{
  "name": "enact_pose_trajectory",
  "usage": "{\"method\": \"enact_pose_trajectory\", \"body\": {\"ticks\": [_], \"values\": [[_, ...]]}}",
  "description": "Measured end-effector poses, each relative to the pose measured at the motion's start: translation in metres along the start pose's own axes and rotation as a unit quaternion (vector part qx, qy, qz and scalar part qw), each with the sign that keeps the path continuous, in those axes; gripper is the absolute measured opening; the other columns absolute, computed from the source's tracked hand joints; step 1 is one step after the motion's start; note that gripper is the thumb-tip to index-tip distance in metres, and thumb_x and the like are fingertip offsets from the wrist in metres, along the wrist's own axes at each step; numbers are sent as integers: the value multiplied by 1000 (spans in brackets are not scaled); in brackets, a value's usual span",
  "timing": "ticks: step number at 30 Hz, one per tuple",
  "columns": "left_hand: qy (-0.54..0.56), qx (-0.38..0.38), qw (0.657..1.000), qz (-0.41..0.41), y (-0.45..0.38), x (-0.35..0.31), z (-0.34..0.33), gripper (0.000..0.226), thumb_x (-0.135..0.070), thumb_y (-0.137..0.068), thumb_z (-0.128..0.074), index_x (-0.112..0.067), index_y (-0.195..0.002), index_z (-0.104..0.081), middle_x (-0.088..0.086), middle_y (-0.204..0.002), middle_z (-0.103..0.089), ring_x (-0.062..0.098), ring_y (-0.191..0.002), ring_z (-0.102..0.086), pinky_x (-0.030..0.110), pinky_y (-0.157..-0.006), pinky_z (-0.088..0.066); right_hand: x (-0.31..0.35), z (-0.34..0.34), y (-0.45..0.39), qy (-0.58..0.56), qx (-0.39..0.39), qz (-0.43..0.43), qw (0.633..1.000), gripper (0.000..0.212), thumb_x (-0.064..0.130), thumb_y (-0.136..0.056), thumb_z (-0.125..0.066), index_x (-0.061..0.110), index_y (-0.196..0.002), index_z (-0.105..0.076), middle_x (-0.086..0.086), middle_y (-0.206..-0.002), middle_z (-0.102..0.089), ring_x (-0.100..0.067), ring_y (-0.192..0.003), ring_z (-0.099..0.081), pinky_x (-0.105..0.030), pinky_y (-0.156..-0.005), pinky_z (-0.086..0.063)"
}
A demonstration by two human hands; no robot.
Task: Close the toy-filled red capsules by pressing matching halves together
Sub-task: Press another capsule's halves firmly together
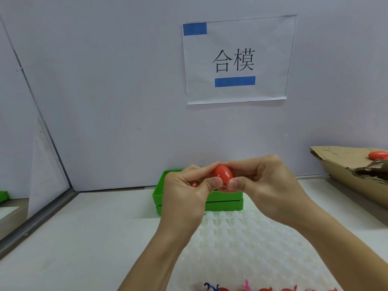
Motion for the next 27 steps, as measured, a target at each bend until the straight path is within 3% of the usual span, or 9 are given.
{"method": "enact_pose_trajectory", "body": {"ticks": [3,6,8,10,13,16,20,24,27], "values": [[-39,17,999,-13,0,-2,1,23,-7,-83,-73,-13,-104,-78,8,-86,-72,18,-83,-68,29,-82,-57,-4,0,-1,-42,15,-25,999,31,-6,-92,-62,19,-103,-77,-1,-98,-79,-18,-93,-76,-20,-84,-57],[-96,81,990,-65,2,-6,5,34,-16,-86,-72,-17,-120,-70,-4,-106,-67,7,-100,-66,25,-89,-55,-9,2,-1,-93,23,-60,994,24,0,-94,-59,11,-109,-74,-7,-104,-78,-22,-100,-74,-24,-90,-56],[-169,119,972,-116,1,-6,8,46,-18,-84,-75,-22,-129,-65,-11,-117,-60,5,-110,-61,20,-94,-51,-9,5,-2,-144,25,-98,984,21,6,-92,-58,9,-104,-76,-13,-100,-78,-26,-98,-74,-24,-85,-58],[-234,103,951,-174,-1,-4,10,44,-7,-83,-76,-22,-123,-69,-13,-110,-64,4,-106,-61,14,-89,-48,-8,7,-2,-186,45,-133,972,23,9,-90,-57,7,-97,-79,-15,-95,-77,-26,-96,-75,-21,-80,-58],[-266,61,938,-214,-1,-2,9,31,3,-81,-71,-15,-105,-77,-9,-92,-67,5,-89,-62,8,-73,-43,-9,5,-1,-233,86,-162,955,25,16,-93,-59,1,-100,-78,-22,-104,-75,-30,-102,-73,-23,-82,-58],[-250,45,943,-215,0,-1,9,25,2,-80,-69,-13,-97,-78,-7,-86,-66,5,-84,-62,7,-67,-42,-8,2,-1,-281,106,-186,936,32,27,-90,-64,1,-102,-77,-25,-106,-73,-31,-100,-73,-27,-83,-58],[-245,47,944,-218,-1,-3,9,23,-6,-80,-66,-14,-98,-78,-7,-88,-66,8,-86,-63,9,-70,-45,-8,0,0,-339,118,-199,912,41,39,-86,-66,2,-100,-78,-23,-108,-73,-29,-101,-73,-28,-84,-58],[-260,63,940,-212,1,-2,7,24,-5,-80,-63,-15,-97,-77,-9,-97,-63,8,-94,-61,13,-74,-47,-12,-4,-1,-322,119,-178,922,38,31,-90,-66,-2,-107,-75,-26,-112,-71,-31,-106,-71,-30,-88,-57],[-198,97,963,-156,1,-1,6,41,-9,-81,-76,-24,-119,-71,-17,-122,-61,-1,-117,-57,11,-92,-47,-16,-5,-2,-318,80,-164,930,31,20,-89,-63,-4,-106,-74,-27,-113,-70,-31,-105,-71,-28,-85,-58]]}}
Point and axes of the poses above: each hand's wrist, its own y-axis away from the middle knuckle, its own z-axis out of the back of the hand, x = y × z, the point moved 1 cm from there along -y, towards the middle knuckle
